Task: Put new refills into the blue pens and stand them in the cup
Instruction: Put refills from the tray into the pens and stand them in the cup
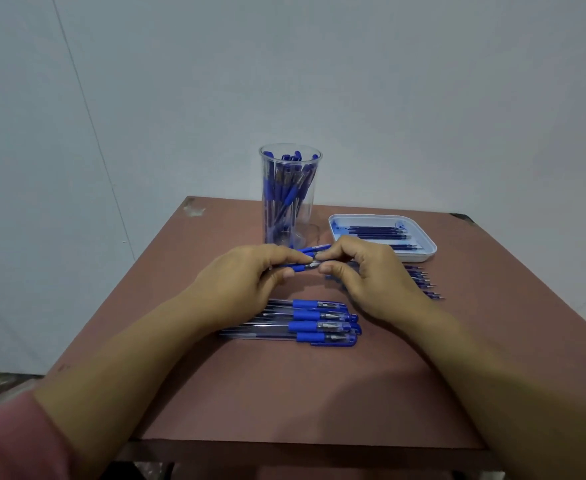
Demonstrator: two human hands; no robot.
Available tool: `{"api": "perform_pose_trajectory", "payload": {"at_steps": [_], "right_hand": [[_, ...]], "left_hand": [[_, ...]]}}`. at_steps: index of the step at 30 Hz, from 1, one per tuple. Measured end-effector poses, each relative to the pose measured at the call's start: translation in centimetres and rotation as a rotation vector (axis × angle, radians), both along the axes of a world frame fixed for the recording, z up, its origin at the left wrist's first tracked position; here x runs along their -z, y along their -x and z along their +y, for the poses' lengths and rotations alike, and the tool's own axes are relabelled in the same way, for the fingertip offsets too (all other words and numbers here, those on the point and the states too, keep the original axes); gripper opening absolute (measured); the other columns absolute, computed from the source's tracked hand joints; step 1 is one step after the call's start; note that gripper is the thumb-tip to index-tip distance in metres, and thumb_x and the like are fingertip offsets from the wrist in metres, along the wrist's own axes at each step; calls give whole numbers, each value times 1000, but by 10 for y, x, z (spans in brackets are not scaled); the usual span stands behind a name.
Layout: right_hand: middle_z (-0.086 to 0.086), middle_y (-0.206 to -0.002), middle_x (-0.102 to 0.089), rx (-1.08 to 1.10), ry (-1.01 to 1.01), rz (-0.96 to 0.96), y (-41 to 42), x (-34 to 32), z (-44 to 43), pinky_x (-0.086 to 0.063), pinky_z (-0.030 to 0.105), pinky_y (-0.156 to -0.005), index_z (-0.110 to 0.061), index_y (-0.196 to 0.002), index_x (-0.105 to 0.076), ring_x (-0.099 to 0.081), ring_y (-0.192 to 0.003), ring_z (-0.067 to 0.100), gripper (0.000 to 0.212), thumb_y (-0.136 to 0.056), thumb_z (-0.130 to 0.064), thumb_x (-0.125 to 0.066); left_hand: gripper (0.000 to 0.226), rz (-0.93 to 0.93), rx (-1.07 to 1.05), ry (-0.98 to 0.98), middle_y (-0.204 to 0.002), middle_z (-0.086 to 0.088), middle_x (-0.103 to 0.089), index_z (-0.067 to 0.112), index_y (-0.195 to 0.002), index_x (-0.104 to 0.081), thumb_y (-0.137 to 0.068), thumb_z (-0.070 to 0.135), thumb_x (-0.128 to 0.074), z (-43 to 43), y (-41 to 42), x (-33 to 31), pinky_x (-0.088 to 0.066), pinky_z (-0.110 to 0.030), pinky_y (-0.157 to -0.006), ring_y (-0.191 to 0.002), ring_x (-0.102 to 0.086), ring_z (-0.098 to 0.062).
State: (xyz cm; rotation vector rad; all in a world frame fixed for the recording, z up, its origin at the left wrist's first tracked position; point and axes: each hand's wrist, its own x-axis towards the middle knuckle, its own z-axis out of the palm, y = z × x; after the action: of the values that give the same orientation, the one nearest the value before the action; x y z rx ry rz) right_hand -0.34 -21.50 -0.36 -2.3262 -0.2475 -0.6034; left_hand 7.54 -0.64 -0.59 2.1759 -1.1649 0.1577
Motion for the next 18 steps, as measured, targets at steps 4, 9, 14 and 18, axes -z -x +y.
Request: {"api": "perform_pose_trajectory", "payload": {"at_steps": [4, 9, 14, 18], "right_hand": [[-7, -90, -69, 0, 45, -21, 1, 0, -1, -56, 41, -74, -19, -95, -71, -66, -83, 11, 6, -90, -18, -67], [-7, -87, -67, 57, 152, -96, 5, -4, -5, -44, 10, -73, -14, -93, -71, -59, -85, 6, 7, -88, -12, -68], [-16, -88, -60, 96, 215, -30, 8, -6, -9, -39, 6, -74, -27, -97, -68, -55, -89, 1, 10, -88, -22, -69], [-19, -84, -58, 62, 337, 51, 9, -6, -8, -36, 15, -75, -30, -97, -71, -50, -87, 0, 13, -87, -37, -69]], "left_hand": [[34, 85, 53, -28, -97, 16, -71, 48, -121, -60, -98, 25, -53, 0, -4, 0, -54, -38, -74, -81, -65, -12], [45, 122, 70, -55, -77, -4, -67, 69, -114, -52, -100, 26, -47, 6, -6, -4, -51, -46, -68, -71, -58, -35], [39, 9, 14, 43, -95, 11, -72, 58, -123, -54, -97, 29, -57, 10, -4, 0, -54, -44, -71, -77, -66, -19], [30, -40, -33, 117, -108, 17, -71, 44, -118, -65, -90, 36, -65, 11, -3, 2, -56, -36, -78, -92, -66, -2]]}}
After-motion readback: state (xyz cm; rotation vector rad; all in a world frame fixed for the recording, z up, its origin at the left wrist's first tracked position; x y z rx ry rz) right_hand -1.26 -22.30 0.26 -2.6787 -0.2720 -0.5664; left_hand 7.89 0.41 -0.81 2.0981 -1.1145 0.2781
